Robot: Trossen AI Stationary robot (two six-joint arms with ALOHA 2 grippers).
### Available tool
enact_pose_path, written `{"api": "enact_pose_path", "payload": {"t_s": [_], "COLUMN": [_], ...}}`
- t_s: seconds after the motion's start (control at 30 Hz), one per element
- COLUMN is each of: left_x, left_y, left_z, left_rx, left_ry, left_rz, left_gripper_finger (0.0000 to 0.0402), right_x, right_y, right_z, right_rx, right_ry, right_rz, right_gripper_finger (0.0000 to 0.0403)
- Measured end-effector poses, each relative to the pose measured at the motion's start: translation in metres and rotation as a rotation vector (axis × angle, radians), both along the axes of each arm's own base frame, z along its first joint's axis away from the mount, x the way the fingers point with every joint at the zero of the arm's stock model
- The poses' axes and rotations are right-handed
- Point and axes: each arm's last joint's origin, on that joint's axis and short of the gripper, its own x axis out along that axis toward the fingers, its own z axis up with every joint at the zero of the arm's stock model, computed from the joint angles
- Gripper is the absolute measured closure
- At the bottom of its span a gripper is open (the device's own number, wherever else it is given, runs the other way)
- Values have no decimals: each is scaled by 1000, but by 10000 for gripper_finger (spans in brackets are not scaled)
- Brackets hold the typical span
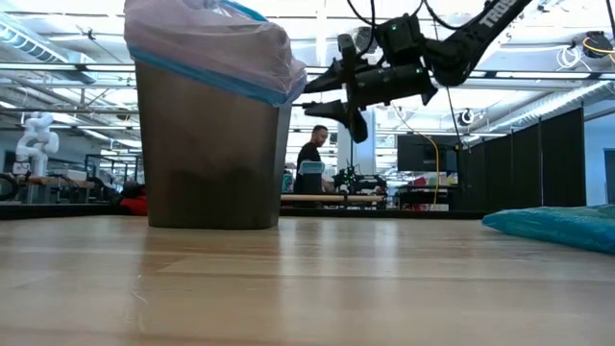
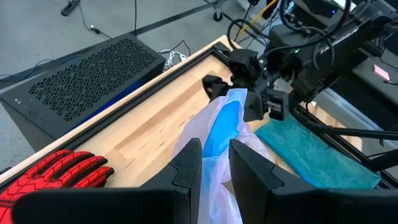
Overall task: Place trash/remove bag and relplace
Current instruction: Close the pink trash bag inside the trash bin
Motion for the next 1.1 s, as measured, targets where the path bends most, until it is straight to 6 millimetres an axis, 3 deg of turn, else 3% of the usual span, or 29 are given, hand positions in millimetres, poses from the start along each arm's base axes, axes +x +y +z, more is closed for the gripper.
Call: {"api": "enact_pose_path", "payload": {"t_s": [0.17, 0.63, 1.1], "left_x": [0, 0, 0], "left_y": [0, 0, 0], "left_z": [0, 0, 0], "left_rx": [-19, -48, -48], "left_ry": [-6, -16, -15], "left_rz": [7, 18, 17], "left_gripper_finger": [324, 323, 323], "right_x": [3, 3, 11], "right_y": [0, 13, 38], "right_z": [-12, -13, 27], "right_rx": [52, 157, 230], "right_ry": [23, 63, -248], "right_rz": [99, 287, 482], "right_gripper_finger": [202, 202, 202]}}
